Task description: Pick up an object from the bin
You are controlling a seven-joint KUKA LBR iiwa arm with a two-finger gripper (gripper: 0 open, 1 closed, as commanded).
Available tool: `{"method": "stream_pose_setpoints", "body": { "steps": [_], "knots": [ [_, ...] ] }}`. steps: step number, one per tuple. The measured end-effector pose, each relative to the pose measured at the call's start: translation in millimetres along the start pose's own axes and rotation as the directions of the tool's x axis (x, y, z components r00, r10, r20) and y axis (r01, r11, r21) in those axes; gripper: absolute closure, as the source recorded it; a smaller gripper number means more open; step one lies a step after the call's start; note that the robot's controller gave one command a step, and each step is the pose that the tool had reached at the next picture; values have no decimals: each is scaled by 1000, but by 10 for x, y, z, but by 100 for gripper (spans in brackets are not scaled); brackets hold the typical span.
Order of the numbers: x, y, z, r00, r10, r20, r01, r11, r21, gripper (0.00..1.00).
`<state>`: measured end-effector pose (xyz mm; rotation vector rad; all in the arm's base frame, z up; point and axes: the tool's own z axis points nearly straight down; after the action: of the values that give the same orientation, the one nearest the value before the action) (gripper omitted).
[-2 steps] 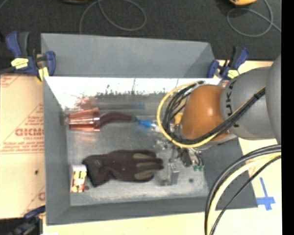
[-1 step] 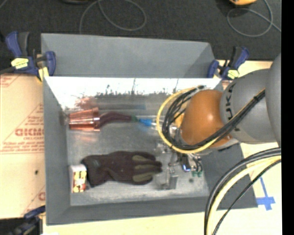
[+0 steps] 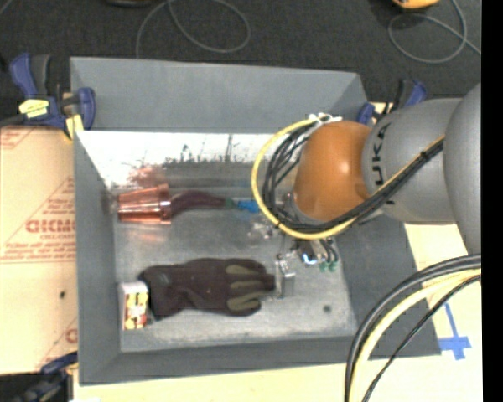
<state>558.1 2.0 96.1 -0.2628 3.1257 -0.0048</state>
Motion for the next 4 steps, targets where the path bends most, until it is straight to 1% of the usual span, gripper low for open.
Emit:
{"method": "stream_pose_setpoints", "body": {
  "steps": [1, 2, 3, 4],
  "knots": [
    [-255, 217, 133, 1000, -24, 16, 24, 1000, 2, 0],
    [161, 308, 252, 961, -275, 1, 275, 961, 1, 100],
    [161, 308, 252, 961, -276, 1, 276, 961, 1, 100],
    [93, 209, -586, 964, -265, 3, 265, 964, 2, 100]
  ]
}}
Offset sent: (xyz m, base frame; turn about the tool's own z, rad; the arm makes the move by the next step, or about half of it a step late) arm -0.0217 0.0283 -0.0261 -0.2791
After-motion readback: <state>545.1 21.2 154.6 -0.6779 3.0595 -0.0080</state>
